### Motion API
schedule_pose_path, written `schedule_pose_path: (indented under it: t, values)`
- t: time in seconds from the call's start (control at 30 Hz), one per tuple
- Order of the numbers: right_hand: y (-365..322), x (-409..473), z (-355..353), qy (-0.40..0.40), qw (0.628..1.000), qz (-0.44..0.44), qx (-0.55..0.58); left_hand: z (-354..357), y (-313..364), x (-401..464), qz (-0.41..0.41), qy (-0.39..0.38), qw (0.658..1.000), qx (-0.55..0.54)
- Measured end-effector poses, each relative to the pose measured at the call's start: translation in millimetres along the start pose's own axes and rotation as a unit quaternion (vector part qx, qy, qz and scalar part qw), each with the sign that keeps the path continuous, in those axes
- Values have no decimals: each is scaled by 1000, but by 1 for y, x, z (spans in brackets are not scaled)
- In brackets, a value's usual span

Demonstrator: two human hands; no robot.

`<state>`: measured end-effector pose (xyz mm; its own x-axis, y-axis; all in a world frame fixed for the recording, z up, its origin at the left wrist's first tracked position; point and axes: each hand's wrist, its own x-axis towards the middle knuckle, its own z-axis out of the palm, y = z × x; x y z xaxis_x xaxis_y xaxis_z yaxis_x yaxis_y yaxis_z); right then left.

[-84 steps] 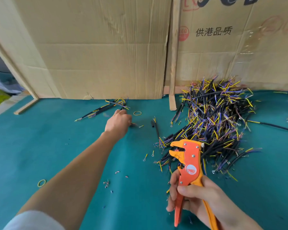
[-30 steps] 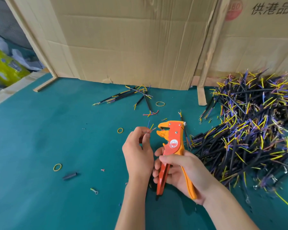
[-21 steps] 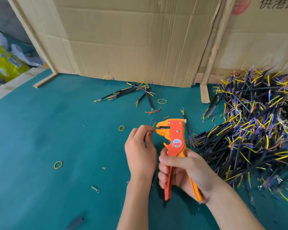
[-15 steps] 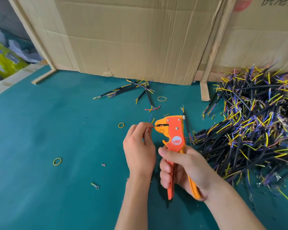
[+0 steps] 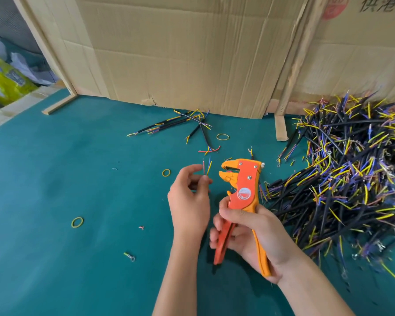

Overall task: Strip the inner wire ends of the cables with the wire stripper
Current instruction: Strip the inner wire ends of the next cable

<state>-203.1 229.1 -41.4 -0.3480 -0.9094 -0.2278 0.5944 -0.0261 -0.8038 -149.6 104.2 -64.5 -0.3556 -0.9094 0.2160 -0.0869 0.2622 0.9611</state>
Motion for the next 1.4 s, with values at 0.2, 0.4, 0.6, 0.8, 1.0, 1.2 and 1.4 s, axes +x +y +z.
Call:
schedule_pose_path:
  t: [0.2, 0.4, 0.6, 0.8, 1.0, 1.2, 1.4]
  values:
    - [-1, 3, -2, 25, 1000, -8, 13, -5, 5, 2, -69, -24, 991, -115]
    - [-3, 1, -4, 31, 999, -5, 28, -10, 5, 1, -106, -102, 977, -156]
    - [-8, -3, -8, 15, 998, 8, 57, -11, 1, 3, -39, -171, 978, -115]
    - [-8, -4, -7, 9, 999, 10, 48, -10, -2, 2, 2, -181, 981, -70]
    - [-10, -6, -11, 7, 999, 20, 47, -12, -1, 2, 12, -173, 982, -76]
    - [-11, -6, -12, 11, 998, 23, 53, -12, -2, 4, 18, -170, 984, -57]
    - [-10, -7, -14, -3, 999, 35, 35, -10, -4, 5, 27, -157, 986, -48]
